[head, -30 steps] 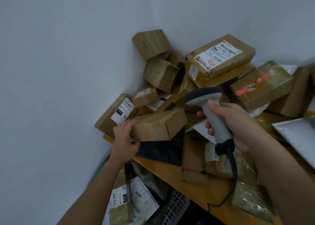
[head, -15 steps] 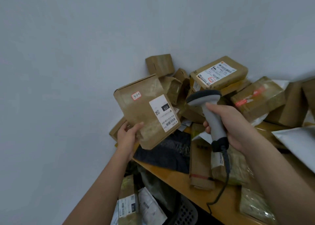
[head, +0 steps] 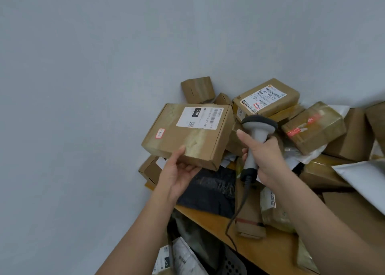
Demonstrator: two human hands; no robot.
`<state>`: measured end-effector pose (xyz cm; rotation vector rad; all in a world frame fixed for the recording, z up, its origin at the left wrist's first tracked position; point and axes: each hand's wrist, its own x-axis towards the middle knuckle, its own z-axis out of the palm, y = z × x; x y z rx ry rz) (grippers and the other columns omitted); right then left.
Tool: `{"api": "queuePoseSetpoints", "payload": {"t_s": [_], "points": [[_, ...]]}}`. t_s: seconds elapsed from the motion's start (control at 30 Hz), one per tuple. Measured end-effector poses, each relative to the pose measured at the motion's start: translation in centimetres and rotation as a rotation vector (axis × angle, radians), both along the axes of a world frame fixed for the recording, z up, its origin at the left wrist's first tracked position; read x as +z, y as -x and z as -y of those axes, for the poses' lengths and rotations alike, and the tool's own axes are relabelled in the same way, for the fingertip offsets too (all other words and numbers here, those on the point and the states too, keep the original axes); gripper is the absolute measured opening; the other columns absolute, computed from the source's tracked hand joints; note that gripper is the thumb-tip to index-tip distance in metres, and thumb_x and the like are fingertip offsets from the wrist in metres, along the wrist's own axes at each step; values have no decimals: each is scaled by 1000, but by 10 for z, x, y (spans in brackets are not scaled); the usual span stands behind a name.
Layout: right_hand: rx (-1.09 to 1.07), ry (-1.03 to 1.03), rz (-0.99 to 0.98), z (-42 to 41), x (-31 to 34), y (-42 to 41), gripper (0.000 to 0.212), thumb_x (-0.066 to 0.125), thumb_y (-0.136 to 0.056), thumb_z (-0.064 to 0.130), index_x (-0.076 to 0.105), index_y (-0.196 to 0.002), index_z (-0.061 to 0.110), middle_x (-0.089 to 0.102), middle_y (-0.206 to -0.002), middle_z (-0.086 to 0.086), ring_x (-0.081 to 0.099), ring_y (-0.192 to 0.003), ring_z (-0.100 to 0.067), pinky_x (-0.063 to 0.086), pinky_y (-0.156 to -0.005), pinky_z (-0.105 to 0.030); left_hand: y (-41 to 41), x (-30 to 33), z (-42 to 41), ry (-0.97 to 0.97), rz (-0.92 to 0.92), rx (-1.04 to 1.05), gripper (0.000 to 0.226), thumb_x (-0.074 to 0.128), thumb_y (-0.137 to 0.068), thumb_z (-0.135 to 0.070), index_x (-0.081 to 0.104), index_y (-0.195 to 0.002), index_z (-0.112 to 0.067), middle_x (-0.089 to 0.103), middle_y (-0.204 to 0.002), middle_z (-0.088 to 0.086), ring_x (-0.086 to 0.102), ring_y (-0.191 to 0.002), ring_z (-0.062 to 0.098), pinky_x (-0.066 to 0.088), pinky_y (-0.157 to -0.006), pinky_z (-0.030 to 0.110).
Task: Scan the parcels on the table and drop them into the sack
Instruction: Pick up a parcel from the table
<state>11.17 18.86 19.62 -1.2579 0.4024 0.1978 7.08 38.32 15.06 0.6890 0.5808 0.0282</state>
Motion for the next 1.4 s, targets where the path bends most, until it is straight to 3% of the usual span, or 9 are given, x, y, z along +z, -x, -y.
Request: {"api": "queuePoseSetpoints", "payload": {"t_s": [0.27, 0.4, 0.57, 0.67, 0.87, 1.0, 1.1, 1.23, 1.4], "points": [[-59, -78, 14, -10, -9, -7, 85, 91, -63, 26, 35, -126, 14, 60, -111, -10, 67, -92, -25, 56, -49, -30, 1, 13, 33, -35, 89, -152, 57, 73, -76, -15, 55, -130, -8, 64, -127, 17, 60, -119, 32, 54, -94, 46], [-29, 49, 74, -3, -11, -11, 100, 98, -40, 30, 39, -121, 18, 60, -118, -10, 67, -98, -30, 59, -77, -51, 2, 16, 28, -187, 41, -270, 70, 80, -71, -24, 53, -134, -11, 69, -119, 11, 68, -107, 27, 55, -91, 43], [46, 242, 212, 11, 4, -15, 94, 93, -59, 17, 37, -134, 19, 56, -122, -1, 59, -107, -21, 58, -68, -33, -3, 10, 11, -535, -257, -118, 121, 96, -37, -54, 41, -139, -17, 61, -131, 2, 59, -117, 25, 47, -103, 45], [142, 388, 314, 26, 16, -17, 100, 93, -59, 19, 33, -140, 21, 52, -121, 7, 54, -110, -17, 52, -91, -41, 3, 7, -5, -974, -398, 96, 138, 94, -49, -48, 5, -152, -26, 20, -154, 8, 32, -139, 30, 35, -113, 49], [530, 696, 512, 43, 44, -21, 106, 92, -60, 24, 28, -144, 24, 49, -125, 8, 49, -112, -14, 42, -86, -27, 8, 9, -46, -1579, -166, -240, 146, 96, -45, -45, 3, -155, -26, 17, -159, 0, 16, -146, 23, 21, -119, 48], [663, 795, 584, 45, 53, -23, 103, 93, -60, 25, 30, -143, 25, 50, -126, 8, 50, -112, -13, 42, -90, -27, 12, 12, -58, -1498, 56, -524, 102, 93, -48, -43, 41, -137, -44, 47, -136, -27, 42, -132, 9, 36, -112, 47], [696, 829, 599, 45, 54, -23, 97, 91, -63, 25, 33, -140, 27, 50, -124, 10, 49, -111, -12, 41, -91, -27, 19, 10, -59, -1330, 54, -604, 86, 92, -52, -34, 52, -128, -40, 64, -122, -19, 55, -120, 6, 45, -105, 43], [511, 808, 562, 41, 48, -26, 55, 80, -79, 32, 49, -123, 20, 61, -108, 2, 60, -91, -13, 50, -72, -26, 26, -3, -54, -1203, -69, -533, 83, 90, -54, -46, 55, -128, -34, 69, -116, -13, 65, -108, 10, 53, -95, 40], [540, 382, 279, 37, 52, -19, 25, 66, -92, 30, 61, -109, 12, 65, -81, -9, 61, -68, -17, 55, -65, -30, 27, -13, -29, -1018, -275, -284, 45, 79, -78, -40, 61, -110, -14, 72, -99, -4, 70, -88, 12, 55, -68, 24]]}}
